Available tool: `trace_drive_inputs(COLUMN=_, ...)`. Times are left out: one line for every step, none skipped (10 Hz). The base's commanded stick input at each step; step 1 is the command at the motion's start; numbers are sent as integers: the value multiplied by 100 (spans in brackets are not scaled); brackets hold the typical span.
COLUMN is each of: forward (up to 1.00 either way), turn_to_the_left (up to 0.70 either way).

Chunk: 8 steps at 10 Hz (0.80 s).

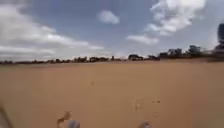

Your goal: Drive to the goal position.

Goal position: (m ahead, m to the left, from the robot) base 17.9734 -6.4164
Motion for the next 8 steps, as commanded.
trace_drive_inputs(forward=70, turn_to_the_left=0)
trace_drive_inputs(forward=70, turn_to_the_left=0)
trace_drive_inputs(forward=70, turn_to_the_left=0)
trace_drive_inputs(forward=70, turn_to_the_left=0)
trace_drive_inputs(forward=70, turn_to_the_left=0)
trace_drive_inputs(forward=70, turn_to_the_left=0)
trace_drive_inputs(forward=70, turn_to_the_left=0)
trace_drive_inputs(forward=70, turn_to_the_left=0)
